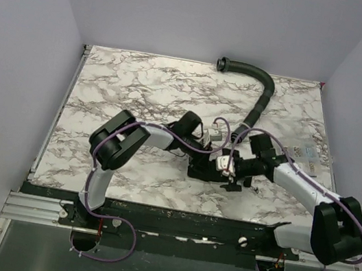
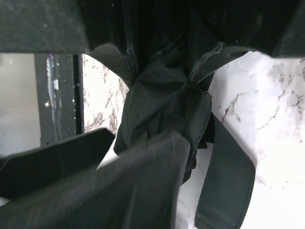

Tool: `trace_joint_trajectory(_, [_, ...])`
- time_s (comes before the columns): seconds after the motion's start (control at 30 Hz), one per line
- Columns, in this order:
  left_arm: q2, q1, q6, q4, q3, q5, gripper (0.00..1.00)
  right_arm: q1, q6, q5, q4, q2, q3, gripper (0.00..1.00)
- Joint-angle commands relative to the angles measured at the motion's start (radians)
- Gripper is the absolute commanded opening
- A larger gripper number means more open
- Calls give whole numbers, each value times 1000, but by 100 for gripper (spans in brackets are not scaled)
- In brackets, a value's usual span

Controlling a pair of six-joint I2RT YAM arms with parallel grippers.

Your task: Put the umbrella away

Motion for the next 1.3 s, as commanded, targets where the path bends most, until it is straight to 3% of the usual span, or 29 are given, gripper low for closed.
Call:
trace_joint_trajectory(0.0, [167, -10, -6, -292, -33, -62, 13, 92, -7, 142, 147, 28, -85, 100])
trace_joint_trajectory(0.07, [182, -8, -23, -302, -17, -52, 13, 120, 8, 178, 176, 48, -114, 99])
trace_joint_trajectory(0.13, [189, -3, -45, -298, -9, -43, 13, 140, 31, 227, 195, 72, -131, 91])
trace_joint_trajectory(0.23, [184, 8, -108, -253, -16, -33, 17, 154, 72, 290, 160, 134, -106, 57])
trace_joint_trajectory(0.3, [161, 18, -175, -166, -36, -31, 22, 158, 109, 315, 126, 169, -81, 42])
trace_joint_trajectory(0.47, [-11, 57, -396, 210, -163, -117, 55, 166, 178, 329, 47, 207, -40, 25])
trace_joint_trajectory(0.5, [-53, 63, -418, 287, -197, -146, 67, 167, 206, 330, 29, 219, -24, 23])
trace_joint_trajectory(0.53, [-106, 71, -429, 340, -226, -184, 93, 166, 217, 328, 3, 230, -10, 23])
trace_joint_trajectory(0.57, [-154, 75, -423, 380, -245, -226, 99, 166, 229, 327, -23, 241, 7, 22])
trace_joint_trajectory(0.77, [-513, 81, -271, 497, -439, -560, 98, 166, 306, 288, -176, 328, 115, 20])
trace_joint_trajectory(0.9, [-718, 93, -246, 747, -686, -736, 98, 166, 327, 258, -285, 429, 192, 18])
trace_joint_trajectory(0.97, [-761, 125, -269, 888, -784, -688, 98, 164, 342, 248, -325, 489, 230, 18])
trace_joint_trajectory(1.03, [-776, 150, -227, 987, -842, -523, 98, 165, 357, 242, -354, 546, 263, 18])
trace_joint_trajectory(1.1, [-792, 112, -91, 931, -849, -388, 98, 162, 369, 240, -368, 591, 287, 18])
trace_joint_trajectory(1.2, [-826, -87, 270, 732, -847, -537, 98, 157, 377, 241, -379, 635, 323, 18])
trace_joint_trajectory(1.27, [-799, -182, 418, 654, -836, -622, 98, 151, 381, 243, -385, 648, 341, 18])
